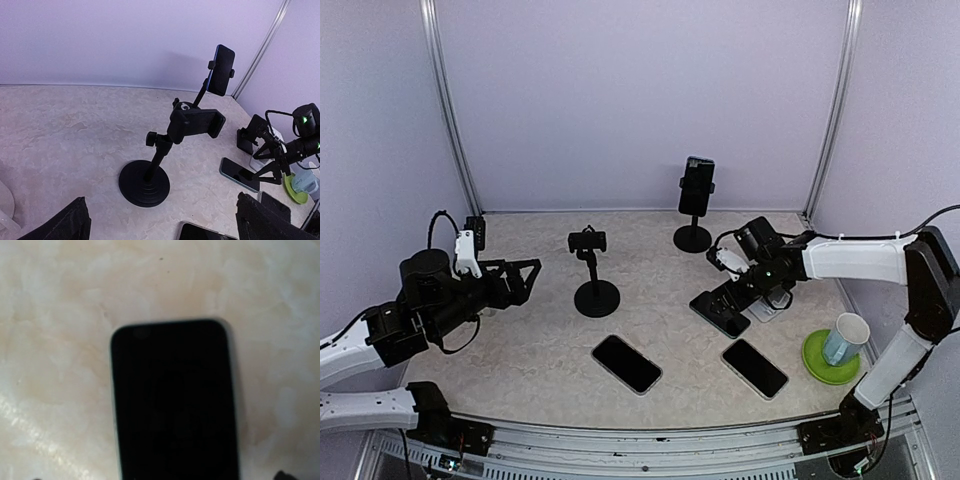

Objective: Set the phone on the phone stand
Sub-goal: Pick up the phone at the center of the board.

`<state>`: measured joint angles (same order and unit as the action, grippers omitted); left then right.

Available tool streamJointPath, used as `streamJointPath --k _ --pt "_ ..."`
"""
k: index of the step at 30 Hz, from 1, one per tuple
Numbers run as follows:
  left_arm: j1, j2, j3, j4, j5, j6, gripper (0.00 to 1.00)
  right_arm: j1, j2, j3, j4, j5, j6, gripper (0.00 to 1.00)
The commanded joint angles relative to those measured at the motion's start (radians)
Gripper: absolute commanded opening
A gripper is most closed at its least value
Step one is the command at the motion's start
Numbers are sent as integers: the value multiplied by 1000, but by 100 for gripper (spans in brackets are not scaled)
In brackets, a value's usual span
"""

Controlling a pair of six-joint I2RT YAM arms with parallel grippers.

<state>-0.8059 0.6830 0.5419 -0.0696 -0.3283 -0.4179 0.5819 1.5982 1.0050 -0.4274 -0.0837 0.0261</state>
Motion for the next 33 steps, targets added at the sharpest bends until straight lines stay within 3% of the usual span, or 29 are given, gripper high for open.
streamJointPath --k 1,16,33 --pt "-7 10 8 36 24 10 99 -4 50 53 -17 -22 -22 100" --pt "-21 13 -20 52 43 -22 99 -4 220 161 -79 57 -69 100" --pt "-24 -15 -44 42 39 -33 99 30 229 117 -147 121 -60 100"
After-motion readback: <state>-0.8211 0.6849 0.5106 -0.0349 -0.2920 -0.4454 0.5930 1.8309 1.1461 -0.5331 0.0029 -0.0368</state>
